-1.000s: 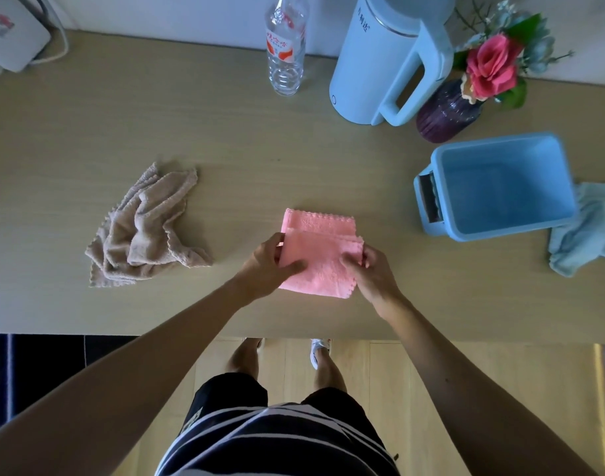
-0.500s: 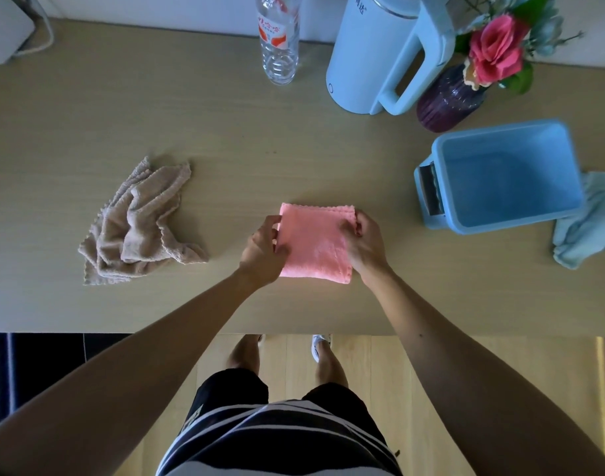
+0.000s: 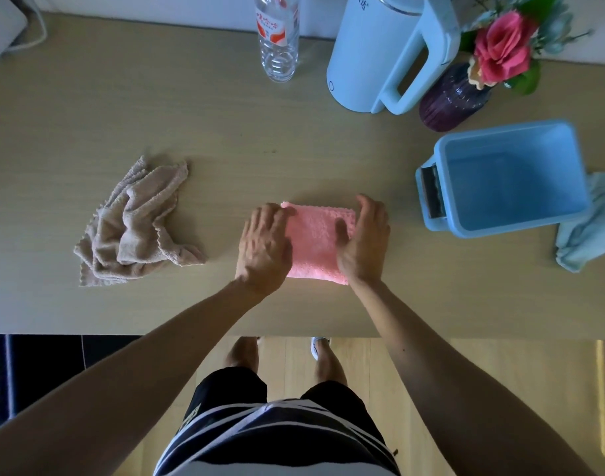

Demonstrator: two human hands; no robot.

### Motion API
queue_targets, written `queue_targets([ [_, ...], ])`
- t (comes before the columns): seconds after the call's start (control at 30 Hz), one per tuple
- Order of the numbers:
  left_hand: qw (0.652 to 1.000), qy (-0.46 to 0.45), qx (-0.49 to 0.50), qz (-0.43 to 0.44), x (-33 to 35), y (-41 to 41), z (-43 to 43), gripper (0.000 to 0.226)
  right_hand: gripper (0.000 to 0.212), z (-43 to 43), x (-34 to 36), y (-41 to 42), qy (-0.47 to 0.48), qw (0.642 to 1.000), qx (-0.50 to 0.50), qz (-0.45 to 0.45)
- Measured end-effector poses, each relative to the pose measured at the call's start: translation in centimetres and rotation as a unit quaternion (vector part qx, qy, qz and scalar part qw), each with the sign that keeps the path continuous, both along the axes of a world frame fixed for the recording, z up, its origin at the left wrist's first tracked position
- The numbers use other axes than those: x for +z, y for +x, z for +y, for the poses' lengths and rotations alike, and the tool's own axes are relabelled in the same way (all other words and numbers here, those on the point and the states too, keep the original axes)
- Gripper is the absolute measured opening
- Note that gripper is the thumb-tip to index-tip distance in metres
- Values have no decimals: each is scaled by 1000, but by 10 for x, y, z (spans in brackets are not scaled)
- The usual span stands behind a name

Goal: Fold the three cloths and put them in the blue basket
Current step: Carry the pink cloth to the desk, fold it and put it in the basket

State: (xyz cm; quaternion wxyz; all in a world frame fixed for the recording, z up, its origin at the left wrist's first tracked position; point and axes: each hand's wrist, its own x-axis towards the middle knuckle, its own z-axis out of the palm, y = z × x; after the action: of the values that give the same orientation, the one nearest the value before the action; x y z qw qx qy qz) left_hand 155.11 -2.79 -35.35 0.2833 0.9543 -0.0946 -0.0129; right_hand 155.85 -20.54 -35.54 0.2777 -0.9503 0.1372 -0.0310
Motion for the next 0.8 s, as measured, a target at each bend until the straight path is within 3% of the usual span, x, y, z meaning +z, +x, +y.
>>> queue_targets([
  [0.1, 986, 57, -156, -29, -13, 1, -3, 50, 54, 14, -3, -13, -27, 995, 95, 0],
  [0.2, 962, 153, -222, 54, -36, 2, 1, 70, 62, 17, -25, -31, -42, 986, 150, 61],
  [0.3, 950, 182, -232, 103, -52, 4, 9, 84, 70, 11, -44, -43, -92, 971, 175, 132],
  [0.43, 949, 183, -239, 96, -60, 3, 14, 93, 78, 1, -55, -49, -164, 954, 204, 148],
  [0.67, 944, 228, -222, 88, -51, 7, 4, 102, 83, 3, -54, -48, -166, 956, 189, 154],
  [0.8, 938, 270, -192, 104, -21, 27, -24, 104, 90, 11, -39, -58, -100, 978, 77, 163],
])
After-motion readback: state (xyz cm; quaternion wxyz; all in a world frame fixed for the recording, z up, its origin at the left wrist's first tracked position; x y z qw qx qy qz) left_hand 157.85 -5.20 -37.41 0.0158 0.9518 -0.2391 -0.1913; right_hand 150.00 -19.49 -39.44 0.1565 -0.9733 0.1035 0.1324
